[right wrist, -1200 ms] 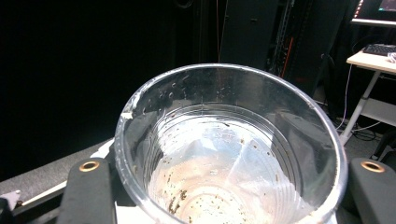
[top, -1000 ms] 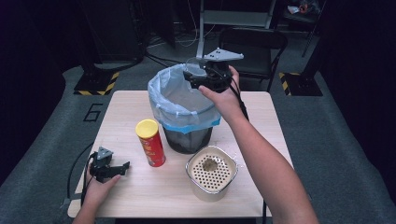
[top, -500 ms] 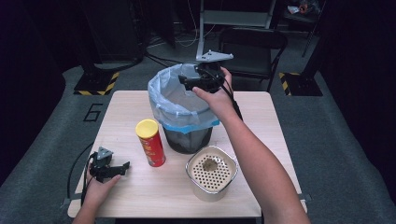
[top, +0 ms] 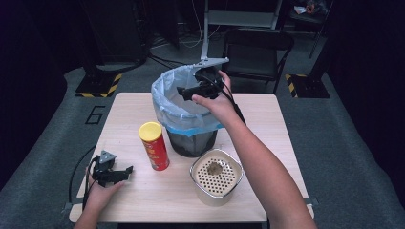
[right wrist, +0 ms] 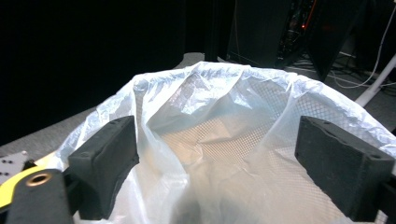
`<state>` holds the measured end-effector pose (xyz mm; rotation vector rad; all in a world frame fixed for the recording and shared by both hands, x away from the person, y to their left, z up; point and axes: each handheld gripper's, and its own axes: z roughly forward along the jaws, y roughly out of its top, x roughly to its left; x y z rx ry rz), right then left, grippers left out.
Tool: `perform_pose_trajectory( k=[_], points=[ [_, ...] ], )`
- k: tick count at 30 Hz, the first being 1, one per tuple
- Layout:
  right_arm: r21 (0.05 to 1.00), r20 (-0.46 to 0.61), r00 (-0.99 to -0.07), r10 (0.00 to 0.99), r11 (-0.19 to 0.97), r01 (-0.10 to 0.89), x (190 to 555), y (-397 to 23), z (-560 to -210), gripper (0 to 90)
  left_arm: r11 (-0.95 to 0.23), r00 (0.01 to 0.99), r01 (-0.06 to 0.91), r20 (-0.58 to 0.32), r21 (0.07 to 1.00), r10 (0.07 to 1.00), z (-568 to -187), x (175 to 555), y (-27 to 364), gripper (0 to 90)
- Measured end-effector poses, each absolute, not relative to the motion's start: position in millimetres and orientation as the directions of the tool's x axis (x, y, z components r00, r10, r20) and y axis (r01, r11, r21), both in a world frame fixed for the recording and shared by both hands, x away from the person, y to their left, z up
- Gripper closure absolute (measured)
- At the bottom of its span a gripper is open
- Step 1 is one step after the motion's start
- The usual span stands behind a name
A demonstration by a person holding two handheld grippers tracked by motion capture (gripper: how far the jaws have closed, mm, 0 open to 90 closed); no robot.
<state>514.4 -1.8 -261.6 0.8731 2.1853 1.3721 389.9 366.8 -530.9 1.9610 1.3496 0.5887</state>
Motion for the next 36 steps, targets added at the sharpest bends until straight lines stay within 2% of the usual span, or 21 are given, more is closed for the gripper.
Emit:
perform_pose_trajectory(
  k=[7,8,10,12,24,36],
  points=[
    [0.915,-0.006,-0.724,0.689,0.296,0.274,509.7,-11.6,-261.3,14.5,-0.23,0.356,0.631,-0.013,0.741,0.934,-530.8,387.3,366.5,11.9],
    [0.92,0.018,-0.736,0.677,0.277,0.277,506.9,-16.3,-261.7,15.8,-0.223,0.351,0.63,-0.017,0.744,0.936,-531.2,386.8,366.0,12.0],
    [0.923,-0.005,-0.737,0.675,0.287,0.256,503.7,-21.8,-262.3,17.3,-0.221,0.351,0.634,-0.021,0.741,0.936,-531.1,386.3,365.9,12.1],
    [0.926,-0.001,-0.735,0.678,0.278,0.255,499.0,-26.6,-262.6,22.6,-0.223,0.35,0.634,-0.017,0.74,0.937,-531.0,386.2,366.1,12.0],
    [0.938,0.0,-0.728,0.686,0.253,0.238,475.7,-52.0,-261.3,25.0,-0.223,0.344,0.628,-0.008,0.745,0.939,-530.2,386.0,367.6,14.8],
    [0.951,-0.026,-0.726,0.688,0.242,0.195,446.0,-82.6,-264.8,25.1,-0.159,0.318,0.65,-0.075,0.743,0.945,-526.3,386.1,368.4,16.7]
  ],
)
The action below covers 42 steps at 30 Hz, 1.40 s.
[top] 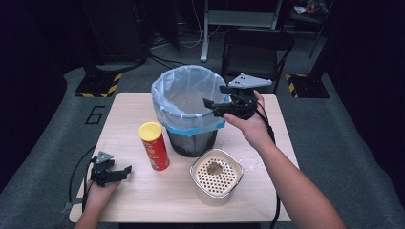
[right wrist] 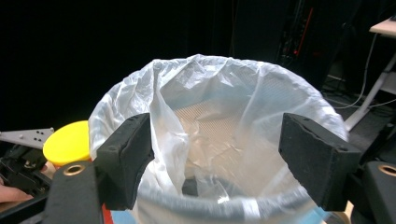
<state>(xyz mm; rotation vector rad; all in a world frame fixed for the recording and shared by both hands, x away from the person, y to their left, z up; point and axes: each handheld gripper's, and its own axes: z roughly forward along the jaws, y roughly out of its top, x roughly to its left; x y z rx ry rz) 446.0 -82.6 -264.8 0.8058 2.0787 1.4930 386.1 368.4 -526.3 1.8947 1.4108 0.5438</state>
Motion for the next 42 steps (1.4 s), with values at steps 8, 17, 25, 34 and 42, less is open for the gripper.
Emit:
perform_pose_trajectory(
  k=[8,17,25,34,42],
  points=[
    [0.958,-0.035,-0.717,0.697,0.227,0.174,432.5,-104.2,-271.1,25.1,-0.184,0.342,0.634,-0.059,0.751,0.938,-518.7,385.1,361.6,16.4],
    [0.961,-0.012,-0.702,0.712,0.202,0.189,429.9,-118.2,-291.8,25.1,-0.168,0.373,0.621,-0.101,0.766,0.922,-509.9,381.4,355.5,16.6],
    [0.962,0.012,-0.667,0.745,0.173,0.21,418.7,-134.5,-310.5,25.1,-0.189,0.445,0.575,-0.111,0.796,0.889,-491.9,371.4,340.2,14.1],
    [0.955,0.031,-0.632,0.774,0.163,0.246,415.1,-156.0,-328.3,25.1,-0.214,0.522,0.543,-0.126,0.812,0.844,-477.9,368.2,317.2,12.3],
    [0.946,0.064,-0.603,0.795,0.145,0.291,417.2,-171.0,-342.7,25.1,-0.199,0.542,0.536,-0.153,0.82,0.826,-471.9,373.4,303.2,11.6]
  ],
)
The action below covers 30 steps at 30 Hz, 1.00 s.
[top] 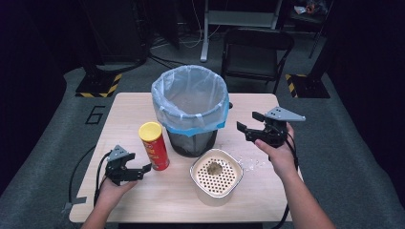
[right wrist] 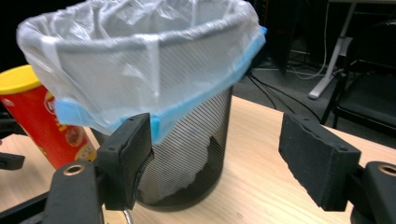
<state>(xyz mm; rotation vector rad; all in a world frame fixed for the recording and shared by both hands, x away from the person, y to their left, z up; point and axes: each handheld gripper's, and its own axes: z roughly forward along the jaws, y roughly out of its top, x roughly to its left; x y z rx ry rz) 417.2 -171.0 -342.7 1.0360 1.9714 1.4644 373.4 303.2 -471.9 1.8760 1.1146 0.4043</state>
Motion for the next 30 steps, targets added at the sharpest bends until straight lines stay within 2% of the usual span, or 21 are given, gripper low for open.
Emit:
perform_pose_trajectory(
  k=[11,30],
  points=[
    [0.944,0.058,-0.585,0.809,0.147,0.297,407.5,-181.2,-357.2,25.0,-0.208,0.554,0.537,-0.156,0.817,0.818,-474.1,388.5,285.4,12.7],
    [0.914,0.088,-0.501,0.861,0.131,0.384,395.0,-208.2,-416.2,25.0,-0.21,0.552,0.505,-0.126,0.837,0.824,-482.3,404.5,266.2,14.7]
  ],
)
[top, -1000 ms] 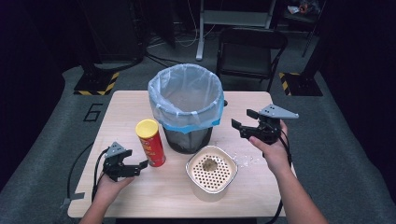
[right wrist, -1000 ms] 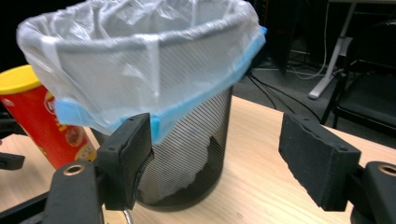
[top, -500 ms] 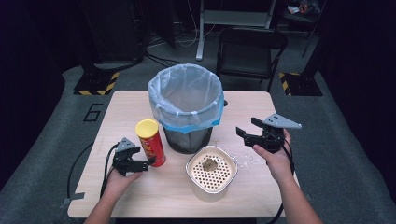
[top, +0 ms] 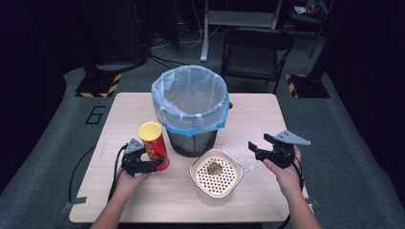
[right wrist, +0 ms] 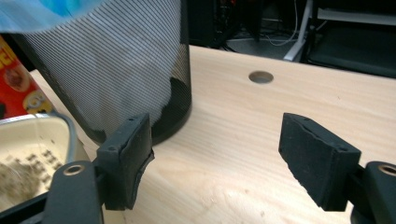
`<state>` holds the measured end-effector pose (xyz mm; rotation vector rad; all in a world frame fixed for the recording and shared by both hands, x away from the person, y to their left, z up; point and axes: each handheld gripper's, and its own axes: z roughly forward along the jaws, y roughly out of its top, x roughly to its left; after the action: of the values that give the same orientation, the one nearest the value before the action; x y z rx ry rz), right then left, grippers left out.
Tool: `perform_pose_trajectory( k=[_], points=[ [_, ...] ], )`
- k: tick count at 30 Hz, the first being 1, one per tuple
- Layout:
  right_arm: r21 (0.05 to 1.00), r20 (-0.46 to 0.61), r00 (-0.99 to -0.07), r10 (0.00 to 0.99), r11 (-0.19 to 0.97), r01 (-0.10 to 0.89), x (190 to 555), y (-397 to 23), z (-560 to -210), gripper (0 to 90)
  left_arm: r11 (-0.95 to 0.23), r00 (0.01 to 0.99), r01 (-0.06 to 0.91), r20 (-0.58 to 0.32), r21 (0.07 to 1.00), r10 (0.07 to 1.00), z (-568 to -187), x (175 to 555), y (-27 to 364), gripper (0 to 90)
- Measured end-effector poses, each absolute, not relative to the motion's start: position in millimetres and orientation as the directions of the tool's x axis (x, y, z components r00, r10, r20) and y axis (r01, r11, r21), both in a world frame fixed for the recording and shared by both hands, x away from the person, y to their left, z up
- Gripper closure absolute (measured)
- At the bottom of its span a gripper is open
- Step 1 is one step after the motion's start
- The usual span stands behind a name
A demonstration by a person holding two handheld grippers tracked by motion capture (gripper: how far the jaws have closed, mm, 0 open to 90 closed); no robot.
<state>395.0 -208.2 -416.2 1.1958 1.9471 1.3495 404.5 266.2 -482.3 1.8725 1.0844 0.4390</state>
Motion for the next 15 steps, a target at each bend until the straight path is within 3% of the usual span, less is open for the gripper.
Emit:
perform_pose_trajectory(
  k=[6,15],
  points=[
    [0.895,0.089,-0.487,0.869,0.144,0.421,391.2,-209.8,-431.3,25.0,-0.232,0.558,0.469,-0.082,0.852,0.826,-483.5,404.2,261.4,21.3],
    [0.891,0.07,-0.475,0.877,0.159,0.425,386.6,-204.1,-446.5,25.0,-0.27,0.56,0.443,-0.028,0.855,0.828,-482.3,399.5,257.7,23.5]
  ],
)
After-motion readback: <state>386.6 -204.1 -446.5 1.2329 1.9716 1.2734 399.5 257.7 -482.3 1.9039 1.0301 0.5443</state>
